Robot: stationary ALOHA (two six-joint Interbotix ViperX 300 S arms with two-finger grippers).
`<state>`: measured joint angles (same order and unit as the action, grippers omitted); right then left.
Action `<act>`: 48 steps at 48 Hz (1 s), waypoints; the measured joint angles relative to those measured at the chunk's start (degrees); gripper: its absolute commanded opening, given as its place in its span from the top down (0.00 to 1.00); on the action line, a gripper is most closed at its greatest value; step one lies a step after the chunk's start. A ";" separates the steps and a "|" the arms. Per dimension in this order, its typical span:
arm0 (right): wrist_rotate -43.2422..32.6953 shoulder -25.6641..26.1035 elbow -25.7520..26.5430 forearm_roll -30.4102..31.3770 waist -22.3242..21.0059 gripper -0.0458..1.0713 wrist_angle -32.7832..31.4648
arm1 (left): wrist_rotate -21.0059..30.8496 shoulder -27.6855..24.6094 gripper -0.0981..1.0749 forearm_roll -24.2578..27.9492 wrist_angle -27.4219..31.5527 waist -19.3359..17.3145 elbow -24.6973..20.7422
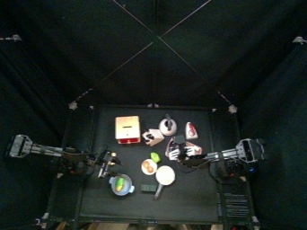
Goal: Grab pot lid
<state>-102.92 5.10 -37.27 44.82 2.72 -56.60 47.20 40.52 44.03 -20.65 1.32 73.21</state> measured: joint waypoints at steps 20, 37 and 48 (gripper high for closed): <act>0.00 -0.97 -1.05 -0.97 -2.46 0.26 0.70 | -10.81 0.09 0.14 -13.01 -0.79 0.09 2.81; 0.00 -0.97 -1.76 -1.58 -3.08 0.39 1.85 | -11.78 4.39 0.14 -20.92 -0.79 2.55 5.27; 0.09 -1.05 -1.23 -1.67 -3.34 0.43 1.67 | -12.48 6.77 0.14 -21.45 -0.79 3.52 5.98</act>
<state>-102.83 4.04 -38.50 43.15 -0.62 -54.93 34.72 47.29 22.59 -21.45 4.83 79.19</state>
